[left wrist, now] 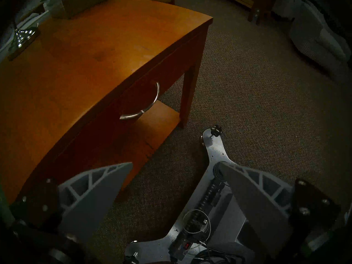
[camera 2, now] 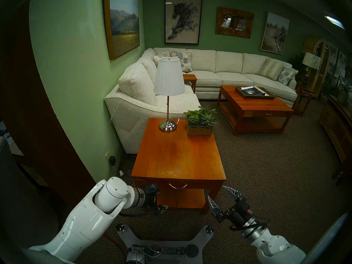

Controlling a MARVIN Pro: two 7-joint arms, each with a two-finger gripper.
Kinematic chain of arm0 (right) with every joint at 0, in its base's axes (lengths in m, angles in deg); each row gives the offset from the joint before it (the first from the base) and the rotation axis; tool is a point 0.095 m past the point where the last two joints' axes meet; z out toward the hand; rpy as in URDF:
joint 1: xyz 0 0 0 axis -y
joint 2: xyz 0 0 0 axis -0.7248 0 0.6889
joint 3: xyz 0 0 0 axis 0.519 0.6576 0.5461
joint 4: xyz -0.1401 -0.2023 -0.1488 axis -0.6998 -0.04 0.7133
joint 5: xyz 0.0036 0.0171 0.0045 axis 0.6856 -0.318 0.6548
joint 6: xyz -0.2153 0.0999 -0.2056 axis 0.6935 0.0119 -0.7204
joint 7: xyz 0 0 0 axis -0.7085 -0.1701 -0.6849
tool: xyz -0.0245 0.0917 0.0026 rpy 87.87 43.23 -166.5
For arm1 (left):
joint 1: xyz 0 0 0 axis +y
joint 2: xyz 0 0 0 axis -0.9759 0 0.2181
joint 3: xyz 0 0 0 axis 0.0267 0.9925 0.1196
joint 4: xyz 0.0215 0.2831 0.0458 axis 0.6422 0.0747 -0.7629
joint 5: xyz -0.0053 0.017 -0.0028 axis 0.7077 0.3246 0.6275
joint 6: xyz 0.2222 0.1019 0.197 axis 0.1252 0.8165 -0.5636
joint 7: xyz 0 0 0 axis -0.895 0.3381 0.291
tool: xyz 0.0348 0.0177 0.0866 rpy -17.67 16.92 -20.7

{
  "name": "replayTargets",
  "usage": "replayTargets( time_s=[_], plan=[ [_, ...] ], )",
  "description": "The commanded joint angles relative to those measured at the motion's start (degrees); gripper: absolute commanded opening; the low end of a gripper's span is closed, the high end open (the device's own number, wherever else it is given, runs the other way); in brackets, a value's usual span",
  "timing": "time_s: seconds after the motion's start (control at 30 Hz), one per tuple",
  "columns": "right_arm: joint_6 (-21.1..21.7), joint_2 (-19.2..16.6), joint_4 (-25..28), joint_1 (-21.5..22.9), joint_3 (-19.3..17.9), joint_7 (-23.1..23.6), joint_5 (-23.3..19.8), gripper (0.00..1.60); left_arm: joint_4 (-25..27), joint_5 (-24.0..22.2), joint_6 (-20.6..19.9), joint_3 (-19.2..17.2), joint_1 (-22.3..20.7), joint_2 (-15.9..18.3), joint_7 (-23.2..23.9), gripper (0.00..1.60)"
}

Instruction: Open the drawer, take out the contents and close the drawer

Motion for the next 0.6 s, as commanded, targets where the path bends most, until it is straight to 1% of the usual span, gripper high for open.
replayTargets(
  time_s=[0.0,0.03,0.07,0.1,0.2,0.37,0.57],
  plan=[
    [-0.39,-0.19,1.17,0.36,-0.31,0.1,-0.01,1.6,-1.43,3.26,2.25,2.59,-6.0,-5.13,-1.32,1.6],
    [-0.39,-0.19,1.17,0.36,-0.31,0.1,-0.01,1.6,-1.96,3.66,2.37,3.16,-6.41,-5.49,-1.38,1.6],
    [-0.39,-0.19,1.18,0.35,-0.31,0.1,-0.01,1.6,-3.42,3.81,2.29,4.67,-8.2,-5.48,-0.94,1.6],
    [-0.4,-0.2,1.18,0.35,-0.31,0.1,-0.02,1.6,-3.34,4.73,2.79,4.32,-7.46,-6.36,-1.27,1.6],
    [-0.4,-0.21,1.2,0.34,-0.31,0.1,-0.02,1.6,-5.61,5.71,2.97,6.49,-9.73,-6.85,-1.36,1.6],
    [-0.41,-0.23,1.26,0.3,-0.33,0.09,-0.03,1.6,-8.77,9.42,3.88,9.12,-10.52,-8.53,-5.72,1.6],
    [-0.4,-0.25,1.34,0.24,-0.35,0.06,-0.02,1.6,-11.98,11.69,4.3,10.46,-10.19,-10.94,-10.86,1.6]
  ],
)
